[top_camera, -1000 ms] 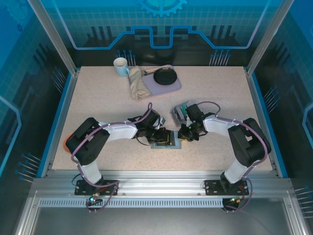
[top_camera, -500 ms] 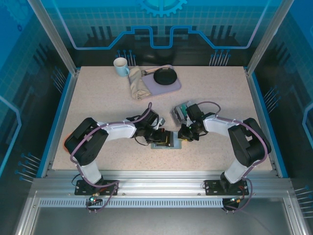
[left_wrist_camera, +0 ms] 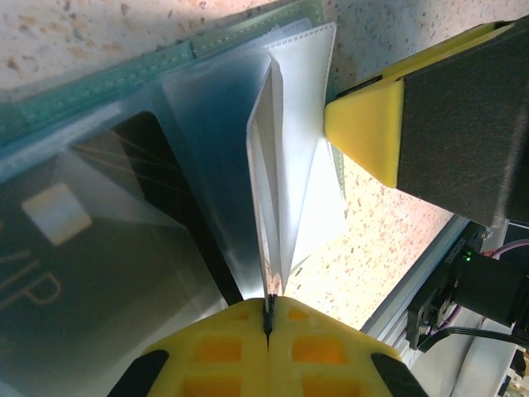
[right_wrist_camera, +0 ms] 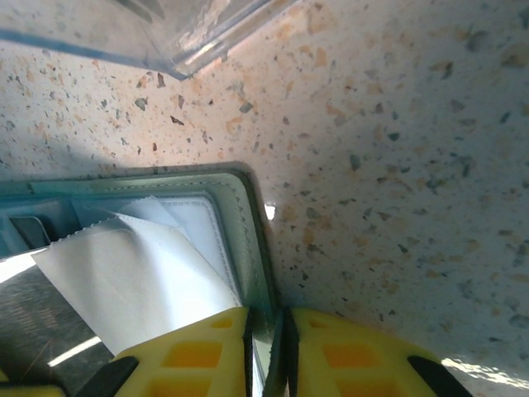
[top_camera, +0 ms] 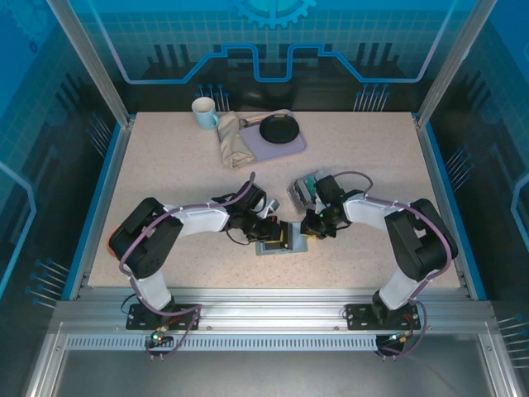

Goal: Put the credit cards into the card holder
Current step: Insert the credit card into the card slot.

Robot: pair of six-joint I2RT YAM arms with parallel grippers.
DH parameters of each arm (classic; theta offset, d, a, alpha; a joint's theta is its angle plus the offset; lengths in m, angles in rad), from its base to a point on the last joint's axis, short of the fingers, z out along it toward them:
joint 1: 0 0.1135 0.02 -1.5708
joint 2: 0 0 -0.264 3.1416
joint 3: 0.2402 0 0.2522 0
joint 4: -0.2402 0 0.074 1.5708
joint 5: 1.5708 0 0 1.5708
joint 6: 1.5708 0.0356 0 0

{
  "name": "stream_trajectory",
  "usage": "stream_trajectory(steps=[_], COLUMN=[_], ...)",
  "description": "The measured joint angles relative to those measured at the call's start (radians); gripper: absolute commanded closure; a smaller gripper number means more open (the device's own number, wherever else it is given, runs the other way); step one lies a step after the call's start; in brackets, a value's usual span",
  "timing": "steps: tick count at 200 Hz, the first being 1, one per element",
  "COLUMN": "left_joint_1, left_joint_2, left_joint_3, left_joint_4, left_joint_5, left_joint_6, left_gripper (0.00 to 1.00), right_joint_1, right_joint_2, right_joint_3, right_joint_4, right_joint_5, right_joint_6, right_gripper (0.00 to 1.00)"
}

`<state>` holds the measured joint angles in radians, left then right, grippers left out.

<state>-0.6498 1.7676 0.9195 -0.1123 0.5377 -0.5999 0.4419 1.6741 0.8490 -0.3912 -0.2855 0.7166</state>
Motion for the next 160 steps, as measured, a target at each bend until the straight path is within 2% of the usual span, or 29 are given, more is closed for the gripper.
stream_trajectory(steps=[39,93,160], left_joint_1=[-0.003,-0.015,-0.033], left_joint_2=[0.029,0.034,0.040], left_joint_3=[0.000,-0.008,-0.026], left_joint_4=[0.025,0.092,0.161], left_joint_5=[0.003,0.002,-0.007], left_joint_6=[-0.031,-0.137,-0.214], left_gripper=[0.99,0.98,0.89], right_joint_1=[0.000,0.000,-0.004], right_joint_2=[0.002,0.002,-0.002], right_joint_3=[0.002,0.001,-0.006], right_joint_4=[-0.001,0.000,0.008], right_joint_5=[-0.001,-0.001,-0.008], right_joint_6=[0.000,0.001,0.006], right_gripper=[0.81,0.81,0.81])
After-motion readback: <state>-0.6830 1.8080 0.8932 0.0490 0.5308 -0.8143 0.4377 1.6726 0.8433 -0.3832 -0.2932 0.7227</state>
